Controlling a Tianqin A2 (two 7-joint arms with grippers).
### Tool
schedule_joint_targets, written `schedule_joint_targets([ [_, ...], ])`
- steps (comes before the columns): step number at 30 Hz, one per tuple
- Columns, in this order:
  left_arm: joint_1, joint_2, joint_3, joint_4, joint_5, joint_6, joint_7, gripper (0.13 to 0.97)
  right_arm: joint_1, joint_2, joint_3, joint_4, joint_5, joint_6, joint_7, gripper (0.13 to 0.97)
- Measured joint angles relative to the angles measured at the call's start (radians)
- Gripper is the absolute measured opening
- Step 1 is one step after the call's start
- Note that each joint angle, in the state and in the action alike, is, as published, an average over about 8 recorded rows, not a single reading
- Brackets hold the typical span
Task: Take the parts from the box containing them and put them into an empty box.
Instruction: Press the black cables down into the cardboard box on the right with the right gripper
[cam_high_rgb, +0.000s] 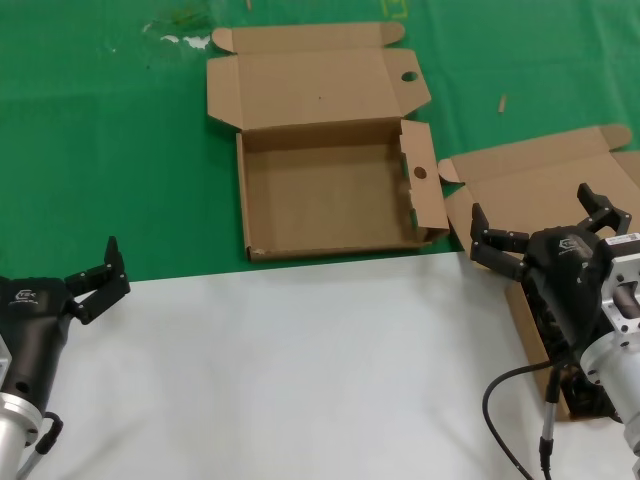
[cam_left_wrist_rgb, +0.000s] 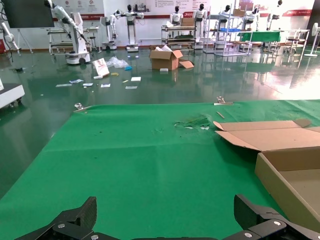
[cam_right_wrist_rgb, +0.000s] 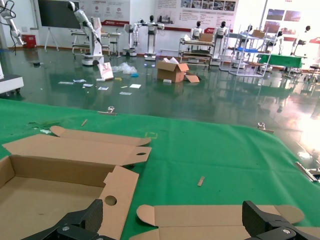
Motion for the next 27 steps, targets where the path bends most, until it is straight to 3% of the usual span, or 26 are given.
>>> schedule_joint_targets([
  [27, 0.000, 0.000, 0.000, 0.000, 0.000, 0.000, 0.000, 0.935, 0.000, 0.000, 0.000, 0.000, 0.000, 0.000, 0.000, 0.966],
])
